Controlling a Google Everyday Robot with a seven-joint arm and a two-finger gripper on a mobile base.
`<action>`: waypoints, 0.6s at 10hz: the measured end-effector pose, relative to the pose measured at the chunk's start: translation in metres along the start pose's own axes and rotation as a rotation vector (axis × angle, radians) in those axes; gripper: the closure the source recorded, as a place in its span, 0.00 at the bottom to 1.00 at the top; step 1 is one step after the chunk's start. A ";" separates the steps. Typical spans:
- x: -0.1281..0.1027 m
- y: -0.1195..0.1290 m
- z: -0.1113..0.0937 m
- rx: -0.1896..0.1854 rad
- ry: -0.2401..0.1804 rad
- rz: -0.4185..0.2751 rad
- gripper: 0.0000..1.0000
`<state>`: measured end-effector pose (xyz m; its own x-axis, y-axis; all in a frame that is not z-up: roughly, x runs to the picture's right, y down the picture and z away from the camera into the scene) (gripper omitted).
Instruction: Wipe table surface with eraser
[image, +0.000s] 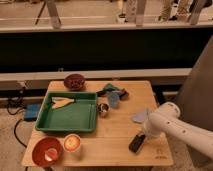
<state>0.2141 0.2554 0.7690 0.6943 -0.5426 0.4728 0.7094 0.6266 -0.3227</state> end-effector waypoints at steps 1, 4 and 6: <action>0.011 0.000 0.001 0.012 0.005 0.033 1.00; 0.021 -0.023 0.011 0.044 -0.022 0.086 1.00; 0.011 -0.045 0.019 0.063 -0.054 0.074 1.00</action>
<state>0.1872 0.2314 0.8041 0.7357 -0.4635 0.4939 0.6463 0.6987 -0.3069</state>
